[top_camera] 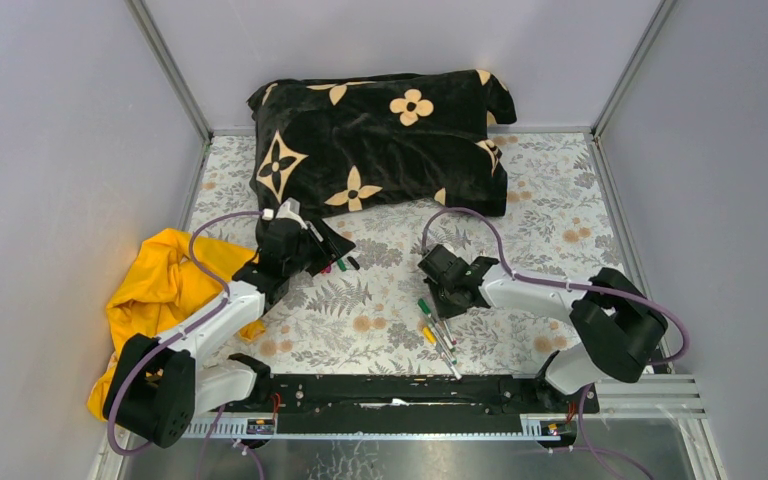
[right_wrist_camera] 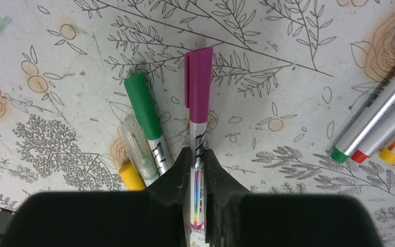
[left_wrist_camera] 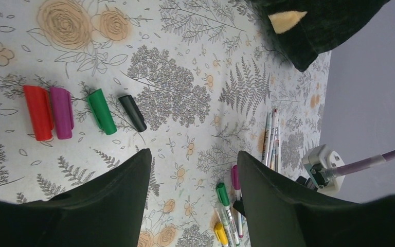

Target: Open the pen caps

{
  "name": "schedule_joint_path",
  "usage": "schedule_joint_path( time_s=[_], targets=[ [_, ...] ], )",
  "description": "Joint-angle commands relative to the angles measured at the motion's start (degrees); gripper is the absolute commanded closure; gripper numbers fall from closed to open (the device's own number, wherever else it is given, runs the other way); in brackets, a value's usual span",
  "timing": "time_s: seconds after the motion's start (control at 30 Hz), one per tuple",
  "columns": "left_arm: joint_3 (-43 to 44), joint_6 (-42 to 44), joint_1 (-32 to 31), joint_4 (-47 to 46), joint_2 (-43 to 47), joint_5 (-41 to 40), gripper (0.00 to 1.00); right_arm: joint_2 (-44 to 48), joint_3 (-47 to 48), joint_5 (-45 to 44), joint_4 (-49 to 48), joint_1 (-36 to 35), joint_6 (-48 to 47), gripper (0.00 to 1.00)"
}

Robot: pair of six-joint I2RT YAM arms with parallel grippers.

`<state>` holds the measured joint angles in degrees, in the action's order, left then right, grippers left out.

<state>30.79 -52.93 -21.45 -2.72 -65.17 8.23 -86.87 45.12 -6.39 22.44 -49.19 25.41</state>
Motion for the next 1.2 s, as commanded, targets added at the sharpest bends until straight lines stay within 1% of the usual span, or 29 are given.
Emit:
schedule_joint_path(
  time_s=[0.0,0.23,0.4,0.53,0.8,1.17],
  targets=[
    [-0.46,0.06,-0.7,-4.79,0.75,3.4,0.31,4.77,1.9,-0.24,3.69,-0.51,-0.01,0.96],
    [-0.49,-0.47,-2.12,-12.31,-1.68,12.77,0.31,9.38,8.04,0.65,7.4,-0.56,-1.36,0.97],
    [-0.45,-0.92,-5.45,-17.63,-3.17,16.37,0.31,9.93,11.06,3.38,7.47,-0.5,-1.46,0.97],
    [0.6,-0.93,-8.79,-18.85,-4.8,16.13,0.31,9.15,12.12,5.83,5.85,-0.56,-1.08,0.97],
    [0.89,-2.25,-12.92,-24.01,-9.1,17.47,0.32,8.82,12.7,10.69,1.37,-0.55,0.41,0.98],
    [0.8,-4.41,-14.62,-28.64,-12.44,17.32,0.33,7.56,13.42,13.09,-1.1,-0.54,1.38,0.98]
  ],
)
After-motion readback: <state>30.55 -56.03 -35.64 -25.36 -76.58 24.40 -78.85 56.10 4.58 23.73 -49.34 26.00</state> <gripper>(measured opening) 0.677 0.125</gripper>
